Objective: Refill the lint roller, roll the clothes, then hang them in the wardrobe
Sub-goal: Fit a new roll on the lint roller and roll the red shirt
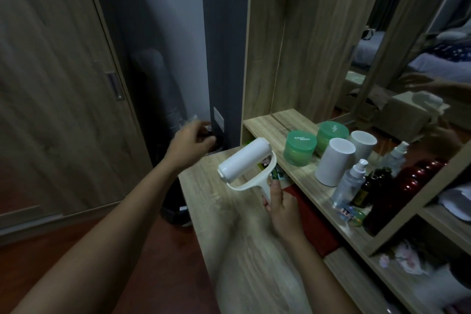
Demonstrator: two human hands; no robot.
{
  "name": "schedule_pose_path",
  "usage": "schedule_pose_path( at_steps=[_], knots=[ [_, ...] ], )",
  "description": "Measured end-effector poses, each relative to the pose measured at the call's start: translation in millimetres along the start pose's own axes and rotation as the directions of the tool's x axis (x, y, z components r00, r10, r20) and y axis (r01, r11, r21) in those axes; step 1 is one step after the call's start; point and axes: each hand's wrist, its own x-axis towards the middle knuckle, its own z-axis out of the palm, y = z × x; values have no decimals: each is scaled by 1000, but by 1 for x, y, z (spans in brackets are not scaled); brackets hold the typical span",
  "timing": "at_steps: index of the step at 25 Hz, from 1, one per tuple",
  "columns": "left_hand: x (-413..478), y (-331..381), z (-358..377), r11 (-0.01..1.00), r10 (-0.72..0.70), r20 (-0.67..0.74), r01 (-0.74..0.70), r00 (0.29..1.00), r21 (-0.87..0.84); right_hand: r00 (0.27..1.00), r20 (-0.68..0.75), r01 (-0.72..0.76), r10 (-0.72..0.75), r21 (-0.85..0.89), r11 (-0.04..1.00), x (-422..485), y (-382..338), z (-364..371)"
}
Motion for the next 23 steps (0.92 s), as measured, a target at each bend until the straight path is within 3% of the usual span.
schedule_pose_path(
  at_steps=[2,6,9,18,23],
  knots=[
    [-3,2,-6,1000,3,-72,-2,997,19,999,-25,-30,30,29,999,1,2,-2],
    [-22,12,-2,994,32,223,-7,974,-111,1000,-5,-15,15,14,1000,-5,-6,3],
    [-28,10,-3,997,70,297,-57,952,-54,1000,6,-16,16,28,999,-11,-15,13],
    [-17,-63,-67,999,-23,156,28,987,-27,991,132,-34,25,67,997,4,-31,118],
    [28,-149,-157,997,-68,-194,61,979,-39,993,122,-13,6,57,998,52,-66,233]
  ],
)
